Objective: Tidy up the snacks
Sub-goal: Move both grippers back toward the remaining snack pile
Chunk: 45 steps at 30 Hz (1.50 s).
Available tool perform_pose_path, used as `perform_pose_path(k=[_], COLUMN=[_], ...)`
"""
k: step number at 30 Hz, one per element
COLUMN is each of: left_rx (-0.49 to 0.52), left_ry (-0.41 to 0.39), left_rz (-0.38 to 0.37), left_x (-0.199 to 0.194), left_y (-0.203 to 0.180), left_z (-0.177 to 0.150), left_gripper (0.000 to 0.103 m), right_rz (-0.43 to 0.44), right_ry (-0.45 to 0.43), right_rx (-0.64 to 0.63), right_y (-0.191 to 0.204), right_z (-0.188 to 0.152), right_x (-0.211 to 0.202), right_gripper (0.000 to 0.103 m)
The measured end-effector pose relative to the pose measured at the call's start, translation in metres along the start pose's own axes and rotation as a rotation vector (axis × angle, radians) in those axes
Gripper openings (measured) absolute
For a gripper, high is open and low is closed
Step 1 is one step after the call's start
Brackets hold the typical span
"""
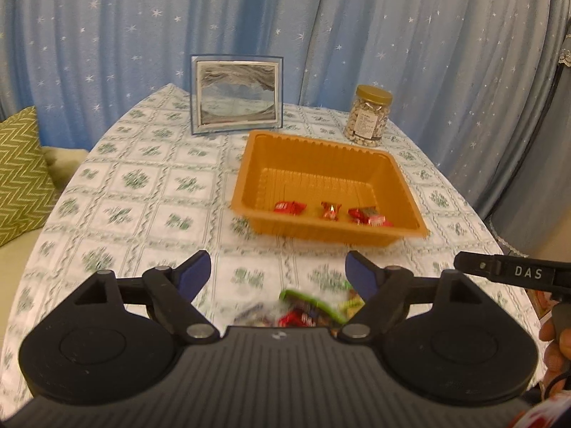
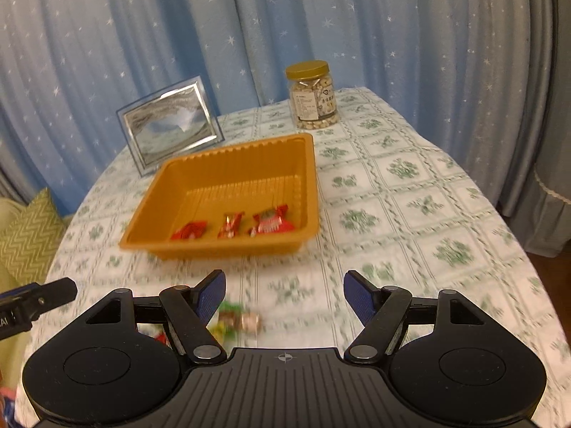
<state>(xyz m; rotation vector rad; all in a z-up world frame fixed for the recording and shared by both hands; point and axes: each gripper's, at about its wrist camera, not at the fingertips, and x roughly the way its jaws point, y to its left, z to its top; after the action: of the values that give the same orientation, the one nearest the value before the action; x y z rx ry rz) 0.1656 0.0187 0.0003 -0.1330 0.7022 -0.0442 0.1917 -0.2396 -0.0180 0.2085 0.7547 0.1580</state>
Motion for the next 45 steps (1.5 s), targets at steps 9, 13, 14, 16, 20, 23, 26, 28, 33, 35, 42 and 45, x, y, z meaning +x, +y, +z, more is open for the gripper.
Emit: perform_pose_path(k=[9,13,14,16,20,23,26,28,33,35,42,45], left_rx=[0.009,0.02,0.022,0.026,0.033,0.031,0.028,0.03,0.03,0.031,0.04,0.049], left_ry=[0.008,0.002,0.002,0.0,-0.005,-0.004,0.0,0.003,0.008,0.011,0.027,0.04], left_rz=[0.027,0.05,0.05,0.05,0.056,0.051,0.05,0.051,0.052,0.053,0.058,0.062], left_x=[-0.05,-0.067,-0.071,-0.076,-0.084,-0.086,-0.087,-0.087,-0.086,-0.085,-0.077,-0.071], left_y=[0.002,0.001,0.001,0.0,0.0,0.001,0.002,0.002,0.002,0.002,0.004,0.005], left_z=[-0.033,-0.046,-0.048,-0.051,-0.056,-0.058,-0.061,-0.063,-0.066,-0.067,-0.075,-0.08], left_gripper=[0.09,0.093,0.093,0.093,0.094,0.094,0.094,0.094,0.094,0.094,0.094,0.094], right_rz=[-0.008,-0.011,-0.017,-0.012,-0.017,-0.022,-0.028,-0.032,-0.033,-0.033,-0.031,-0.019], right_ry=[-0.002,0.009,0.01,0.014,0.021,0.027,0.032,0.034,0.038,0.039,0.046,0.04], right_rx=[0.002,-0.02,-0.025,-0.024,-0.02,-0.026,-0.026,-0.024,-0.016,-0.015,-0.006,0.004], right_y=[0.012,0.02,0.021,0.021,0.019,0.017,0.015,0.014,0.013,0.013,0.013,0.012], right_z=[-0.029,-0.043,-0.046,-0.053,-0.062,-0.068,-0.072,-0.074,-0.075,-0.075,-0.081,-0.085], right_x=[-0.045,-0.058,-0.061,-0.065,-0.071,-0.075,-0.077,-0.078,-0.077,-0.076,-0.07,-0.067], right_gripper=[0.073,0.074,0.074,0.074,0.074,0.074,0.074,0.074,0.074,0.074,0.074,0.074])
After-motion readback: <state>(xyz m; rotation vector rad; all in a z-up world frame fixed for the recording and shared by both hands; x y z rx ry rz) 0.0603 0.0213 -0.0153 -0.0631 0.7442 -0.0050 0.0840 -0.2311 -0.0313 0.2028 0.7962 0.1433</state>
